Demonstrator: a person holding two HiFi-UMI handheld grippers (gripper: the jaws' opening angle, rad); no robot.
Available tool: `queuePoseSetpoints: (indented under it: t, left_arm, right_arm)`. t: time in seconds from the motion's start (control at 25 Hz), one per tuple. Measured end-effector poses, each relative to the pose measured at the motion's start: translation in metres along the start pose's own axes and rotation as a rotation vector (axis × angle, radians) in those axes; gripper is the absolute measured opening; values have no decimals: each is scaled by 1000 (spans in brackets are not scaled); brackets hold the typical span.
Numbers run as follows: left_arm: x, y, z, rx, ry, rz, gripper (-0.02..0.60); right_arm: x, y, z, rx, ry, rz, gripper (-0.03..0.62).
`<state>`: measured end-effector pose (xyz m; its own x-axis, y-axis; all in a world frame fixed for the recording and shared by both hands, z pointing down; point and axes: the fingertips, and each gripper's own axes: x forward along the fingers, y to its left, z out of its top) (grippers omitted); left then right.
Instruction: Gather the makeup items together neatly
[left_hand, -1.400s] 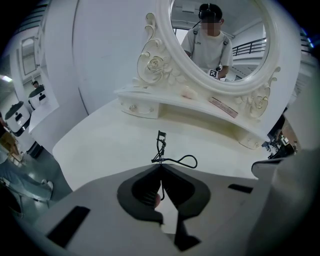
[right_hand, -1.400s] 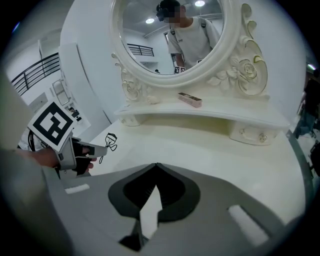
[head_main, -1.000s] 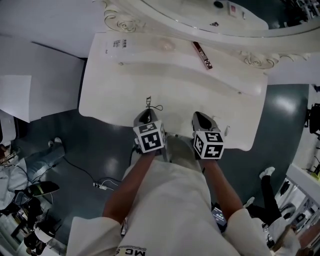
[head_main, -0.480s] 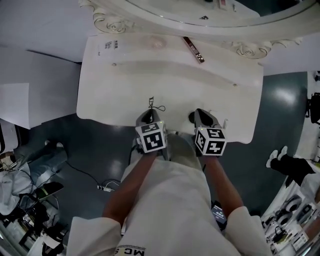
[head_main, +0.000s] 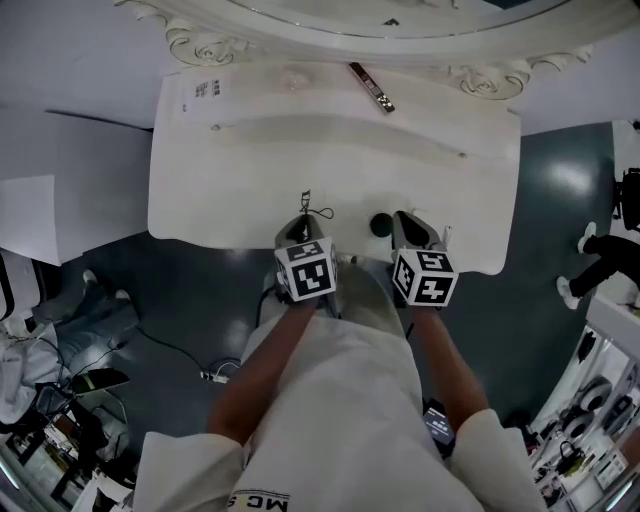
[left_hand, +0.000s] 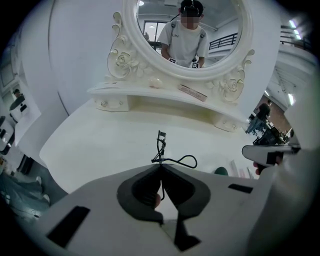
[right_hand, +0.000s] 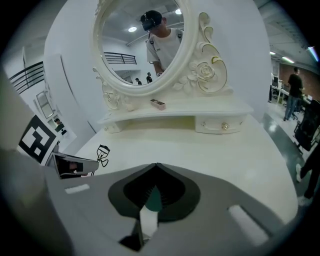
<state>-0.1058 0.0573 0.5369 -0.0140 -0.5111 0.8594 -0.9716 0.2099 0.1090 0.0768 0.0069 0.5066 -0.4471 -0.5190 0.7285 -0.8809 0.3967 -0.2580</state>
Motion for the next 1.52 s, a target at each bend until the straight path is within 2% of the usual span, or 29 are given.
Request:
queuePoseSetpoints:
  t: [0.76,1.52]
  left_arm:
    - [19,-39,-26,21,71,-15,17]
    - [38,-56,-39,104,110,39,17]
  right_arm:
    - [-16,-18,-25,22,-2,-5,2]
    - [-24,-32,-36,48,2,-20,2]
